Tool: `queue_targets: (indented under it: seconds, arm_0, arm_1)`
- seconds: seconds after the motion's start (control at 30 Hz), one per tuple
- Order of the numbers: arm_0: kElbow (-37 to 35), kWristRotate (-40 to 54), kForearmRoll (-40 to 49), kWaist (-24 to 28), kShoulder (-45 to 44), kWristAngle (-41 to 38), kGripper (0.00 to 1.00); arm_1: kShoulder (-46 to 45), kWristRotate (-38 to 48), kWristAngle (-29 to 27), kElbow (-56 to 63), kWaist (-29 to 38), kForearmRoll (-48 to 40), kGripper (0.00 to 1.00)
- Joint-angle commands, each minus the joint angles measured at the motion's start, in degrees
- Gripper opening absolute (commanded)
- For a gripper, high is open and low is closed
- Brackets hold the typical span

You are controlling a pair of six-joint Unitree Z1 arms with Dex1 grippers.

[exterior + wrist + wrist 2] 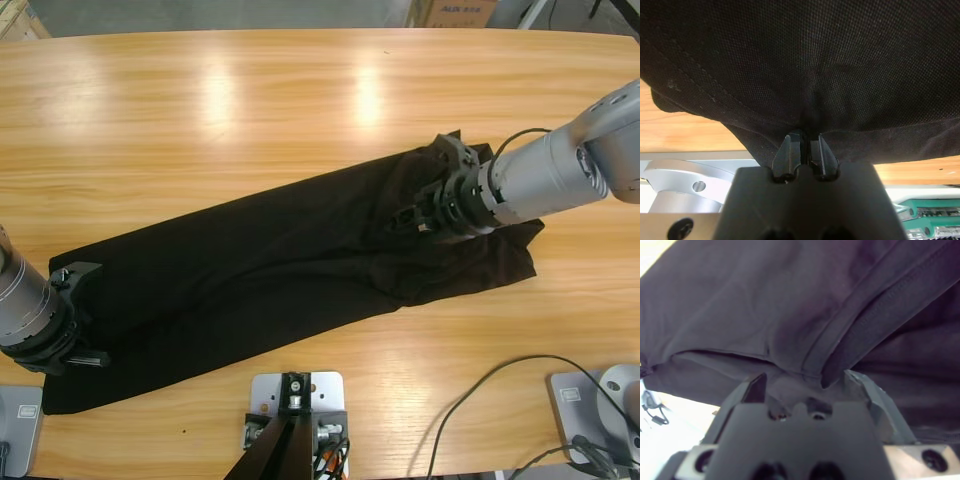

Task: Fold clothes

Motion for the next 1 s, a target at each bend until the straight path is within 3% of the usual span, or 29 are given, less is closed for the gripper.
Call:
queue_targets:
  seconds: [0.03, 0.1, 0.13, 0.5, 0.53, 0.57, 0.6, 0.8, 1.0]
  arm_0:
    - [-0.16, -0.25, -0.56, -0.57, 2.59, 0.11, 0.000]
    - [-0.16, -0.25, -0.56, -0.57, 2.59, 0.11, 0.000]
    - [-0.16, -0.25, -0.56, -0.57, 2.59, 0.11, 0.000]
    - [-0.16, -0.25, -0.56, -0.57, 2.59, 0.11, 0.000]
    - [-0.16, -0.25, -0.56, -0.57, 2.59, 0.11, 0.000]
    - [-0.16, -0.25, -0.56, -0.57, 2.65, 0.11, 0.000]
    - [-0.16, -0.25, -0.56, -0.57, 2.68, 0.11, 0.000]
    - [-0.16, -0.25, -0.64, -0.57, 2.77, 0.11, 0.000]
    - [-0.16, -0.25, -0.73, -0.62, 2.77, 0.11, 0.000]
  arm_1:
    - [3.12, 1.00, 2.53, 3.12, 0.72, -3.75, 0.500]
    - [2.89, 0.81, 3.25, 3.12, 0.72, -3.98, 0.272]
    - [2.91, 0.67, 3.46, 3.20, 0.72, -4.03, 0.232]
    - [4.55, -0.27, 3.86, 4.96, 0.72, -6.48, 0.229]
    - [4.46, -0.39, 3.99, 4.96, 0.72, -6.53, 0.172]
    - [3.95, -0.95, 4.00, 4.96, 0.72, -6.49, 0.027]
    - [2.95, -1.43, 3.93, 4.93, 0.72, -6.19, 0.000]
    - [-6.74, -3.78, 2.09, 2.04, 0.72, 8.66, 0.000]
    - [-10.03, -3.41, 2.33, 0.57, 0.74, 11.65, 0.000]
